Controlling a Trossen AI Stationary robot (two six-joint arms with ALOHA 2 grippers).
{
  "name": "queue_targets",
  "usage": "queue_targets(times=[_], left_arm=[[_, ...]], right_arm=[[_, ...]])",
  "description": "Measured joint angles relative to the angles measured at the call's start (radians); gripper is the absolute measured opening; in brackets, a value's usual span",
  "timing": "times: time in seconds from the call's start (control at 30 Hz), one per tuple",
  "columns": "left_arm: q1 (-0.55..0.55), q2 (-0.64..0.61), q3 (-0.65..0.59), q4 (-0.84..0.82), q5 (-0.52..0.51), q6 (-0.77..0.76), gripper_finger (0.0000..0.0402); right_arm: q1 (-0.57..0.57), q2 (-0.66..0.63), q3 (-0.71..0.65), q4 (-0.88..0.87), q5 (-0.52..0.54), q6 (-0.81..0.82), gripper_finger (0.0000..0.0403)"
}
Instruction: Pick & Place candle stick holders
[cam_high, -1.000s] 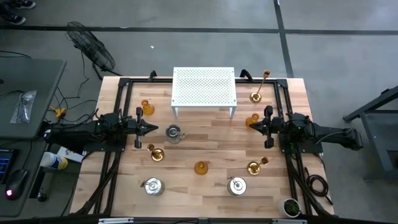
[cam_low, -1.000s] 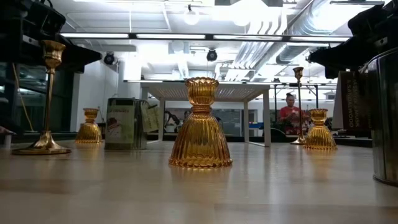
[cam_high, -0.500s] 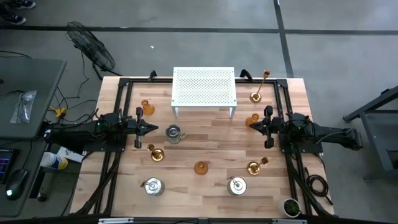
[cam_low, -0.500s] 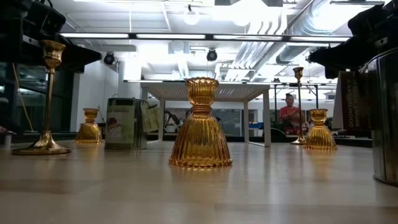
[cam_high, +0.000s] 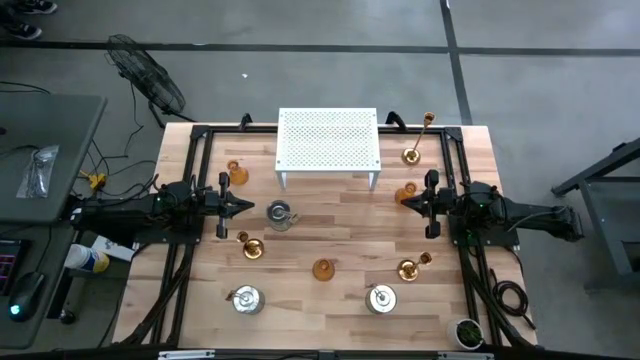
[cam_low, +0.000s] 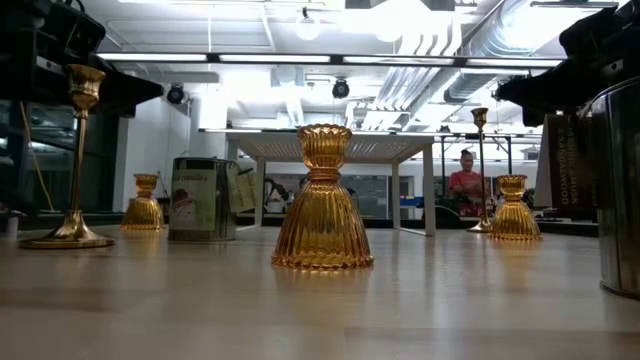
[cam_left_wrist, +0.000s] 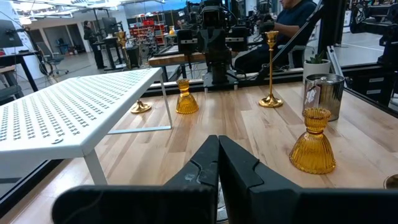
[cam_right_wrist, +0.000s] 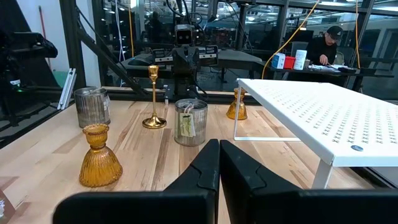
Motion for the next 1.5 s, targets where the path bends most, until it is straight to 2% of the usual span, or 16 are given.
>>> queue_targets(times=[1.23, 1.33, 1.5], left_arm=[[0.0, 0.0, 0.0, 0.0, 0.0, 0.0, 0.0], [0.0, 0.0, 0.0, 0.0, 0.0, 0.0, 0.0], [0.0, 0.0, 0.0, 0.0, 0.0, 0.0, 0.0]], right_arm=[[0.0, 0.0, 0.0, 0.0, 0.0, 0.004, 0.0003], [0.0, 0.0, 0.0, -0.002, 0.024, 0.01, 0.0003], [0.0, 0.0, 0.0, -0.006, 0.08, 0.136, 0.0003]])
